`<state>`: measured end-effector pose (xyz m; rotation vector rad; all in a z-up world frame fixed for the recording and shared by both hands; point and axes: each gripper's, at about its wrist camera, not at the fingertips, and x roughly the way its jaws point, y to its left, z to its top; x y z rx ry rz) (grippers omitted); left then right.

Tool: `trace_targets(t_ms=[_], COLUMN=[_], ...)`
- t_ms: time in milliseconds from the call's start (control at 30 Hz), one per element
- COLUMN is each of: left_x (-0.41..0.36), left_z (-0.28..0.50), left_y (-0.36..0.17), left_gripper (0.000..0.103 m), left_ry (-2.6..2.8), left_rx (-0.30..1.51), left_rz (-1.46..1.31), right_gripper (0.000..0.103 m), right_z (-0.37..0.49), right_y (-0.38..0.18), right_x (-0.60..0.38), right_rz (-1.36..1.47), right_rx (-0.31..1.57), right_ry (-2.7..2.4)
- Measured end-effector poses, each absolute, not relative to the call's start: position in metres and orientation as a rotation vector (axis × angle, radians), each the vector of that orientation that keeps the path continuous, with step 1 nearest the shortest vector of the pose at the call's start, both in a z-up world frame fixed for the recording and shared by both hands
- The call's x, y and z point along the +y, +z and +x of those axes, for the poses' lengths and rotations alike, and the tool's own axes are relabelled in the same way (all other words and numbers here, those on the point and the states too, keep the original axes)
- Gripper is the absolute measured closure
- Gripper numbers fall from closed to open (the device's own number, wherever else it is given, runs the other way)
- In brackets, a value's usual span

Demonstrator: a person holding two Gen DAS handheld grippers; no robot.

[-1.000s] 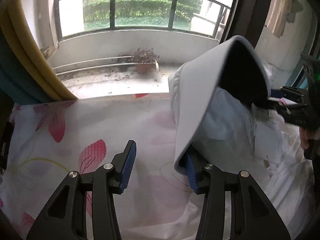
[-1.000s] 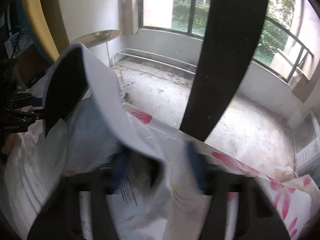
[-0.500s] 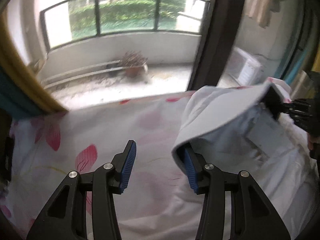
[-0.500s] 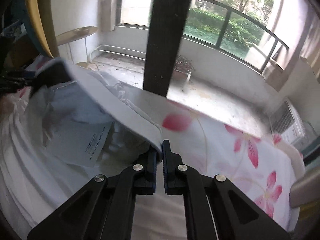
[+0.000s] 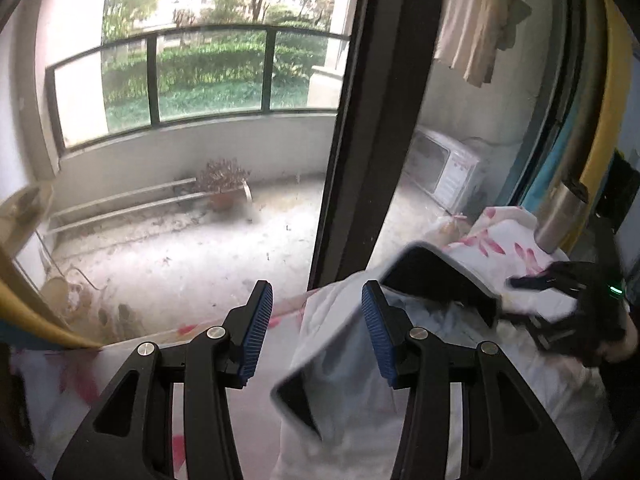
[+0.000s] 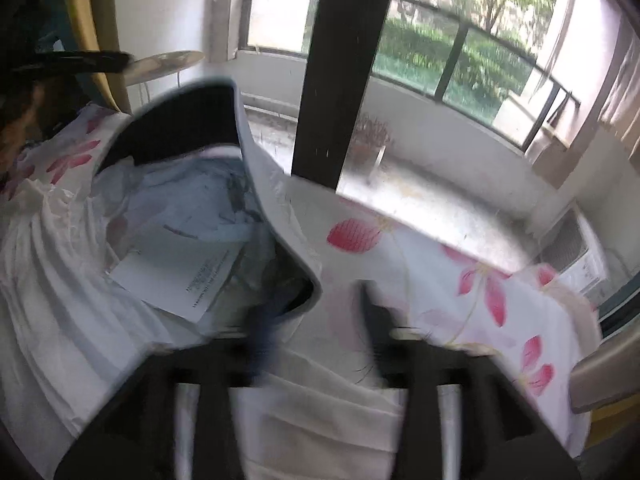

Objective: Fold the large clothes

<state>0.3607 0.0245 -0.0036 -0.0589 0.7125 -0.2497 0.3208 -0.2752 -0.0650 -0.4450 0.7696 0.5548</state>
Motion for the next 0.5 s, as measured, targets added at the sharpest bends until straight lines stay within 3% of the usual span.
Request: trace_targets(t_ms=[33,333,500], left_x=[0.023,0.026,0.032], left_z=[0.369,0.38,0.367], left_y=[-0.009,-0.049,-0.066], left_gripper=[0.054,0.054,0.054], left_ry=[-0.257,-0.31,-0.338], left_rx=[0.738,0.865,0.906], left_rz=[-0.059,-0.08,-0.057], right_gripper=[0.028,0.027,0.027], right_z=[0.318,0.352,0.376], right_y=[-0.059,-0.028,-0.061], right_x=[-0.275,-0.263,-0.246], right_rz=[-0.446,-0.378,-0.384], right_rx=[0.751,0.668,0.829], right_ry=[0.564,0.517,0.583])
